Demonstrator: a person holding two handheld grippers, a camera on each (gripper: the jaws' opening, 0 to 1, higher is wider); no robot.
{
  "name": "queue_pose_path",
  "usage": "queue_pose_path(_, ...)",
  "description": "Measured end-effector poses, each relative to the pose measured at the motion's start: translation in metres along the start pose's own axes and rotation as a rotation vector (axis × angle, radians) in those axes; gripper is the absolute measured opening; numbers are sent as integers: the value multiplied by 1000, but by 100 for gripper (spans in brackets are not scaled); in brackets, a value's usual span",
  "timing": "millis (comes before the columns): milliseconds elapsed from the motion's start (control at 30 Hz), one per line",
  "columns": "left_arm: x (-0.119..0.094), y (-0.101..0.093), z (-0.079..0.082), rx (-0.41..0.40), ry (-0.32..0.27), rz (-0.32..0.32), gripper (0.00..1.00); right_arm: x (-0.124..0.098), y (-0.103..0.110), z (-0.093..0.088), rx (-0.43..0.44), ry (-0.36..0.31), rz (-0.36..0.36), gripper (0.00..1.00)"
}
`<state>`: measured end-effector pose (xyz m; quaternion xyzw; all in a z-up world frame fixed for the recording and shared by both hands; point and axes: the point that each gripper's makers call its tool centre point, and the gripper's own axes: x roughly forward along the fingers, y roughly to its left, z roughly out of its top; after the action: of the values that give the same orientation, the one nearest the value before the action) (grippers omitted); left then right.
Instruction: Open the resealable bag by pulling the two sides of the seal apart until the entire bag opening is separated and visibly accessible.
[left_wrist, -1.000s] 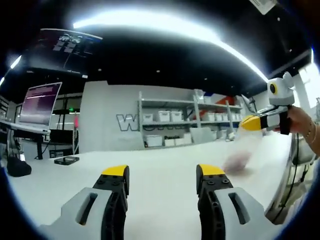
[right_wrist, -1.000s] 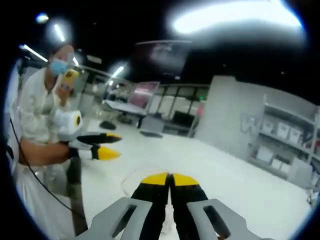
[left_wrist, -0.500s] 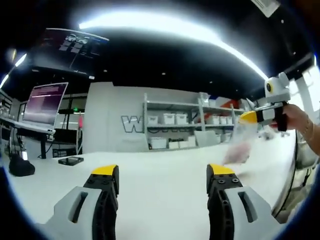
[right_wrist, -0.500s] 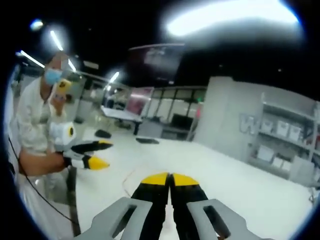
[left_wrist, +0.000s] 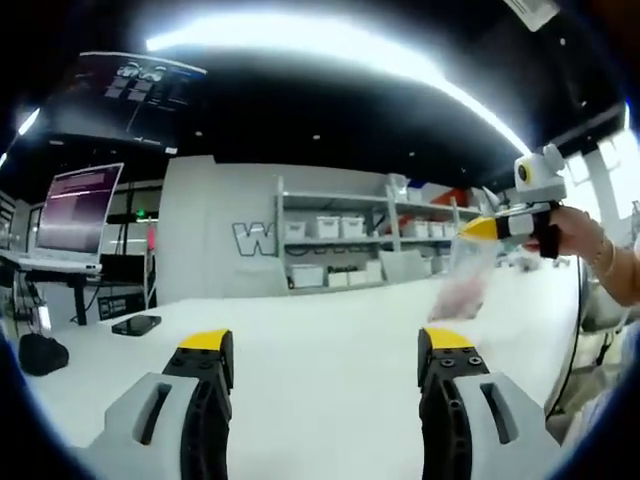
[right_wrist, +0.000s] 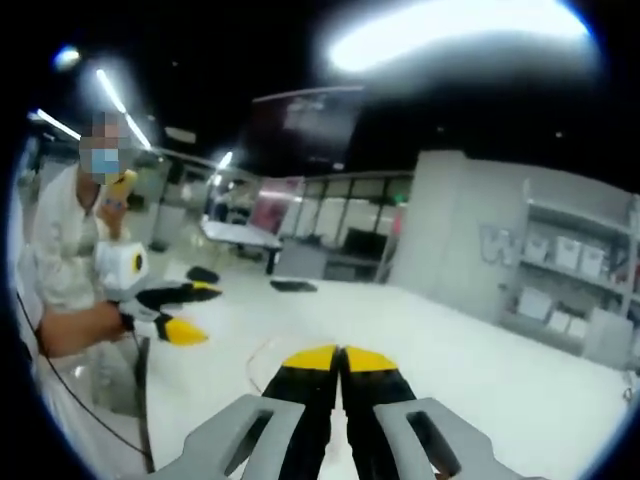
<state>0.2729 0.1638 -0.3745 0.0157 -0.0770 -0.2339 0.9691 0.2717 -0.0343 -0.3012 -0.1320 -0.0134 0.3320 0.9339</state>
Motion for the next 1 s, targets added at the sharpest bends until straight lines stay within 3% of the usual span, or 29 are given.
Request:
queue_pose_path(33, 0, -1, -5, 12, 39, -7, 73, 1, -1, 1, -2, 2, -2, 0)
queue_pose_path(567, -2, -12, -1, -11, 98, -66, 74, 10, -12, 12, -18, 27, -1, 0)
queue_pose_path(1000, -2, -22, -6, -21, 107, -106, 73, 18, -21, 5, 10, 48, -6, 0)
